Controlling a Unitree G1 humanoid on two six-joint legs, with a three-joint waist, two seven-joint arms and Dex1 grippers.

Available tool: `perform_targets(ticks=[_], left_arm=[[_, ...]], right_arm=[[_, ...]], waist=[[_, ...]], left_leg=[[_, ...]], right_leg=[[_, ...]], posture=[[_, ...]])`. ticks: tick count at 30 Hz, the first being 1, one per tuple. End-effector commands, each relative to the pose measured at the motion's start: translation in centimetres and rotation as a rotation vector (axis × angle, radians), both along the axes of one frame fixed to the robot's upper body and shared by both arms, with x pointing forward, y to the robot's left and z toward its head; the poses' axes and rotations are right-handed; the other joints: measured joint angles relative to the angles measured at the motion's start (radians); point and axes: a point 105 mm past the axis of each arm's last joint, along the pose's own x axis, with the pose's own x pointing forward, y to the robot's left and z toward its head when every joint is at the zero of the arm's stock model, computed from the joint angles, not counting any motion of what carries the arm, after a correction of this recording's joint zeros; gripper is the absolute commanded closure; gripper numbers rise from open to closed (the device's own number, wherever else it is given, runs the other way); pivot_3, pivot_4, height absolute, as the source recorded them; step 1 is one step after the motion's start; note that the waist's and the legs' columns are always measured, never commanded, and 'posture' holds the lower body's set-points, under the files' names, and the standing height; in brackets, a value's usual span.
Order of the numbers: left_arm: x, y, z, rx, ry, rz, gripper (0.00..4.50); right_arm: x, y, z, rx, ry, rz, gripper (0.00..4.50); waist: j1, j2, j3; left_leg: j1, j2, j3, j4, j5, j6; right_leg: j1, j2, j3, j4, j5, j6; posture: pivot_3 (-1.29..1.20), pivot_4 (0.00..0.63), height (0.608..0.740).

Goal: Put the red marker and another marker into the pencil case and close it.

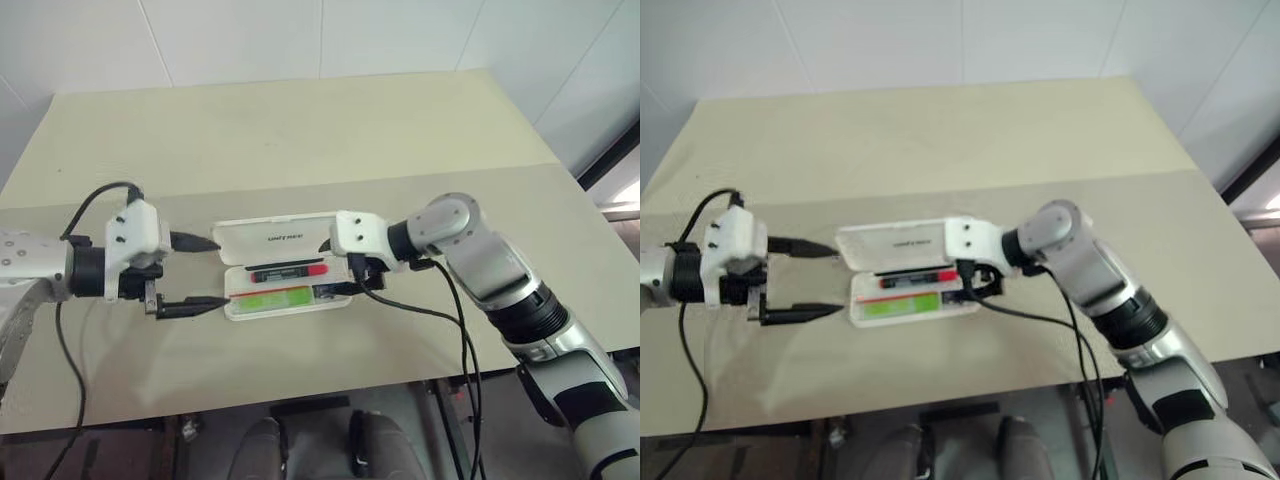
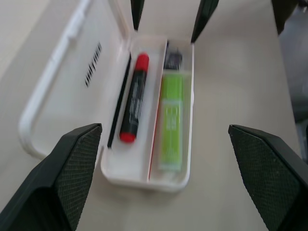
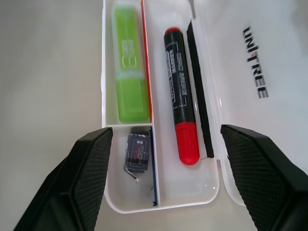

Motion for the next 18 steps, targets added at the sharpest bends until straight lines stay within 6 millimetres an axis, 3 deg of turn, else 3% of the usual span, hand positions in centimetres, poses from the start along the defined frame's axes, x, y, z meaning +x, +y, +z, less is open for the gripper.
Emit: perform_targets(ticks=[1,2,6,16,18], left_arm=[[-0.2,0.3,3.1,-0.088,-0.062,0.013,0.00],[-0.2,0.5,3.3,-0.089,-0.064,0.019,0.00],[0.6,2.2,3.7,-0.099,-0.070,0.082,0.91],[2.7,3.3,4.0,-0.140,-0.096,0.127,4.35],[3.6,3.6,3.9,-0.127,-0.118,0.150,4.47]], right_arm=[[-1.4,-0.7,2.7,0.068,0.008,0.025,0.70],[-1.5,-1.1,2.9,0.072,0.017,0.018,0.70],[-2.1,-2.6,4.2,0.116,0.046,-0.024,0.66],[-2.2,-4.1,5.7,0.183,0.041,-0.122,0.66],[-2.2,-4.2,5.7,0.188,0.041,-0.130,0.66]], waist=[[-0.001,0.000,0.000],[-0.001,0.000,0.000],[-0.004,0.000,0.000],[0.000,0.000,0.000],[0.000,0.000,0.000]], left_leg=[[0.000,0.000,0.000,0.000,0.000,0.000],[0.000,0.000,0.000,0.000,0.000,0.000],[0.001,0.000,0.000,-0.001,0.000,0.000],[0.001,0.000,0.001,-0.001,0.000,0.001],[0.001,0.000,0.001,0.000,0.000,0.001]], right_leg=[[0.000,0.000,0.000,0.000,0.000,0.000],[0.000,0.000,0.000,0.000,0.000,0.000],[0.000,0.000,0.000,0.000,0.000,0.000],[0.000,0.000,0.000,0.000,0.000,0.000],[0.000,0.000,0.000,0.000,0.000,0.000]], posture=[[0.00,0.150,0.740],[0.00,0.150,0.740],[0.00,0.150,0.740],[0.00,0.150,0.740],[0.00,0.150,0.740]])
